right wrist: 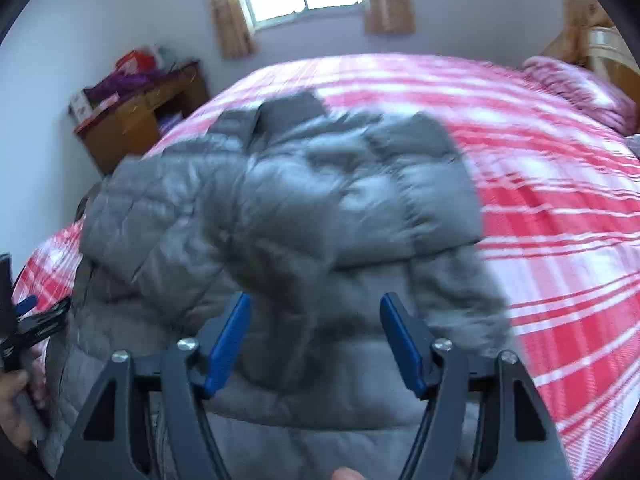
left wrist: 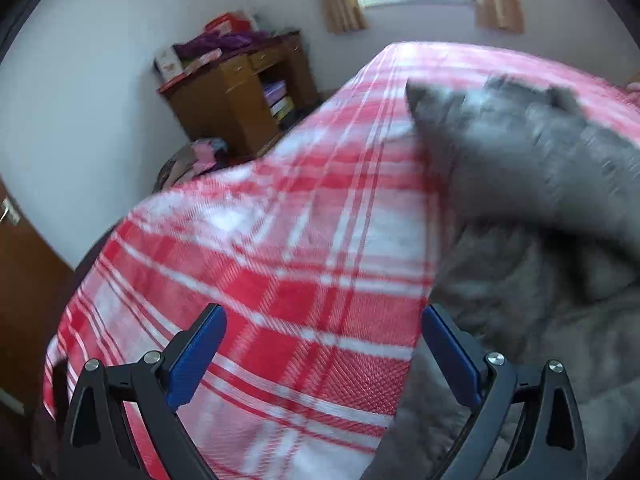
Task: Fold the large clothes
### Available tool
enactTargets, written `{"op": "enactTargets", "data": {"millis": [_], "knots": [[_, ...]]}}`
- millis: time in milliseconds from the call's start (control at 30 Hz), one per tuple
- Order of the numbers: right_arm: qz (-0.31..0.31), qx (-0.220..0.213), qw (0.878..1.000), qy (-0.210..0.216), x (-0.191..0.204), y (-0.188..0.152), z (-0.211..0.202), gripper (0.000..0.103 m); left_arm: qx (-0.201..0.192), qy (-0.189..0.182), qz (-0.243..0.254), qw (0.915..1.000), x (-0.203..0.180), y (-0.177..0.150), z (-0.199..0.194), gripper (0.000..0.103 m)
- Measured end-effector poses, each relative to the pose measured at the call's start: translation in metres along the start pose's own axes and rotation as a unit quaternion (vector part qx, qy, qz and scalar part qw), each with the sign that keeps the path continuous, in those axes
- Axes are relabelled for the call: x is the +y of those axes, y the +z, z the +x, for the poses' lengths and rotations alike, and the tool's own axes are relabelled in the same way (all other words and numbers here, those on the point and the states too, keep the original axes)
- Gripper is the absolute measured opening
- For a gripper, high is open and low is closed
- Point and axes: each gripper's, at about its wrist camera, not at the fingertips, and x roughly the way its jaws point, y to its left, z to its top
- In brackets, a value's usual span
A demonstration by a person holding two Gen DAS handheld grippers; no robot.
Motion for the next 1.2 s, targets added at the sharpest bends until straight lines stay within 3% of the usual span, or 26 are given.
{"op": "enactTargets", "data": {"millis": [167, 333, 400, 600, 733, 833, 1200], "knots": [[0.037, -0.057, 0.997, -0.047, -0.011, 0.021, -0.038, 0.067, -0.049, -0.052, 0.003, 0.9974, -0.008, 0.055, -0.043, 0.098], [0.022, -0.074, 0.997, 0.007, 0.03, 0.05, -0.032, 0.066, -0.068, -0.07, -0.011, 0.9951, -0.062, 0.099, -0.026, 0.098], [0.007, -0.074, 0.997, 0.007, 0.047, 0.052, -0.019, 0.066, -0.065, -0.07, -0.019, 0.9952, -0.077, 0.107, -0.012, 0.098], [0.005, -0.042, 0.999, -0.002, 0.059, 0.047, 0.035, 0.066, -0.024, -0.064, -0.013, 0.9976, -0.126, 0.104, 0.049, 0.098], [0.007, -0.021, 1.0, -0.016, 0.048, 0.034, 0.06, 0.066, -0.004, -0.059, -0.009, 0.9982, -0.134, 0.087, 0.08, 0.098], [-0.002, -0.022, 1.0, -0.017, 0.044, 0.025, 0.066, 0.066, -0.003, -0.071, -0.02, 0.9973, -0.131, 0.082, 0.086, 0.098], [0.01, -0.003, 1.0, -0.017, 0.04, 0.018, 0.079, 0.065, 0.019, -0.06, -0.008, 0.998, -0.138, 0.079, 0.099, 0.102]]}}
